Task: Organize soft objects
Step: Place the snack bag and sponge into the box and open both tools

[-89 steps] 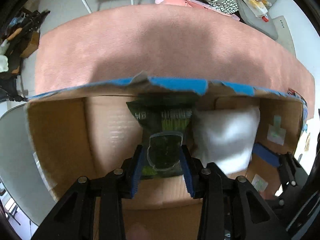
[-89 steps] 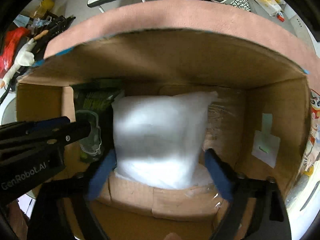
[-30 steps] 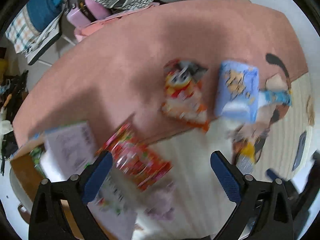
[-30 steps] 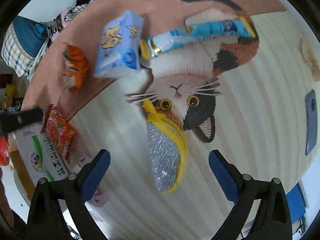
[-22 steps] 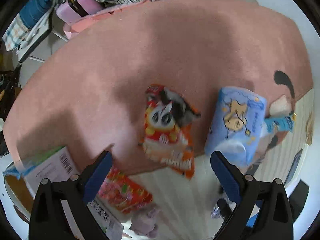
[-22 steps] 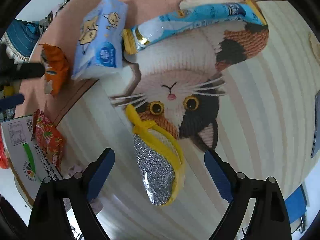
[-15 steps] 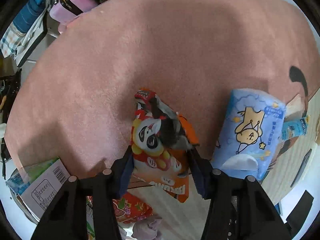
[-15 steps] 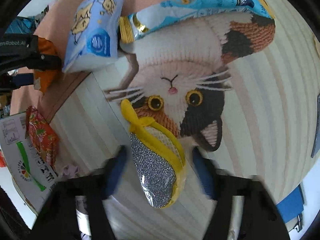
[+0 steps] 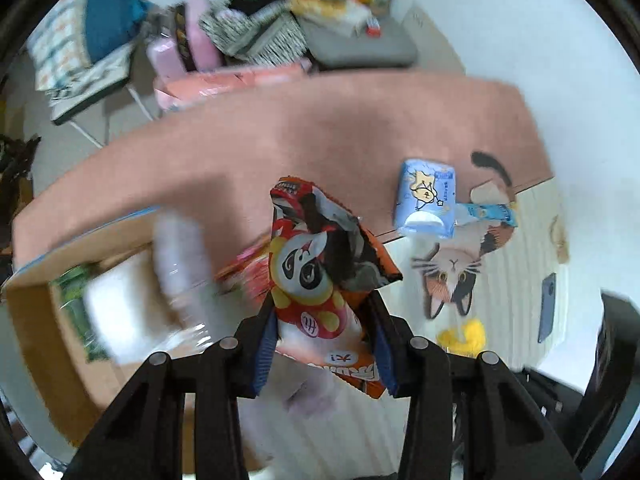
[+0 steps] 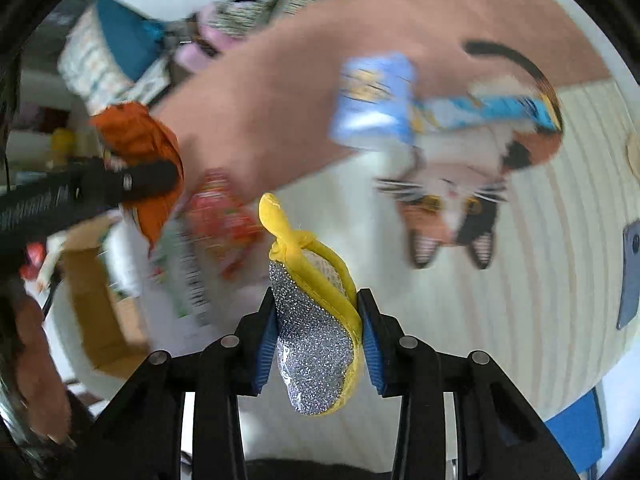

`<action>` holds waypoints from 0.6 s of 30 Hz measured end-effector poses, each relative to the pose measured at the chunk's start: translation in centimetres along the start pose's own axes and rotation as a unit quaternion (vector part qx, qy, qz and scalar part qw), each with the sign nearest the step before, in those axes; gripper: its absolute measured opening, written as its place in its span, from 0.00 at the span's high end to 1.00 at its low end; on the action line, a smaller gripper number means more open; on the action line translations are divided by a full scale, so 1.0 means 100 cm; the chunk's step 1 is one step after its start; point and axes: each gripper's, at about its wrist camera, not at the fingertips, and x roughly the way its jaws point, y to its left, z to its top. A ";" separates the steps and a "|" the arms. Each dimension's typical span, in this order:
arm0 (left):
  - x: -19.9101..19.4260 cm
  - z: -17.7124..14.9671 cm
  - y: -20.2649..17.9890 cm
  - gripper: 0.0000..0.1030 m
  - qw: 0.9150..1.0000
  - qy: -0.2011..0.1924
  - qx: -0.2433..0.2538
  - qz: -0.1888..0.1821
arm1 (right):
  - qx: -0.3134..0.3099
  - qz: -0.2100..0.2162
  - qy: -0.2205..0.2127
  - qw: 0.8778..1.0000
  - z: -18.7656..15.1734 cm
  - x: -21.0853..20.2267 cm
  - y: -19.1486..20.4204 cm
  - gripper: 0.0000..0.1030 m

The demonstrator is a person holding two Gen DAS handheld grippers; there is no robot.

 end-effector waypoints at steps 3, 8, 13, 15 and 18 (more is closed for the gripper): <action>-0.048 -0.035 0.057 0.62 0.999 -0.031 -0.027 0.011 | -0.038 0.023 -0.011 0.999 -0.007 -0.023 0.042 0.61; -0.070 -0.047 0.166 0.62 0.993 -0.034 -0.087 0.071 | -0.100 0.037 -0.008 0.994 0.007 -0.016 0.136 0.61; -0.047 -0.058 0.263 0.62 0.983 0.003 -0.152 0.107 | -0.142 0.005 -0.003 0.990 0.008 0.016 0.213 0.61; -0.032 -0.053 0.285 0.62 0.980 0.017 -0.163 0.115 | -0.158 -0.022 0.000 0.987 0.011 0.034 0.240 0.61; -0.011 -0.048 0.312 0.62 0.977 0.039 -0.172 0.119 | -0.172 -0.057 0.004 0.983 0.020 0.054 0.268 0.61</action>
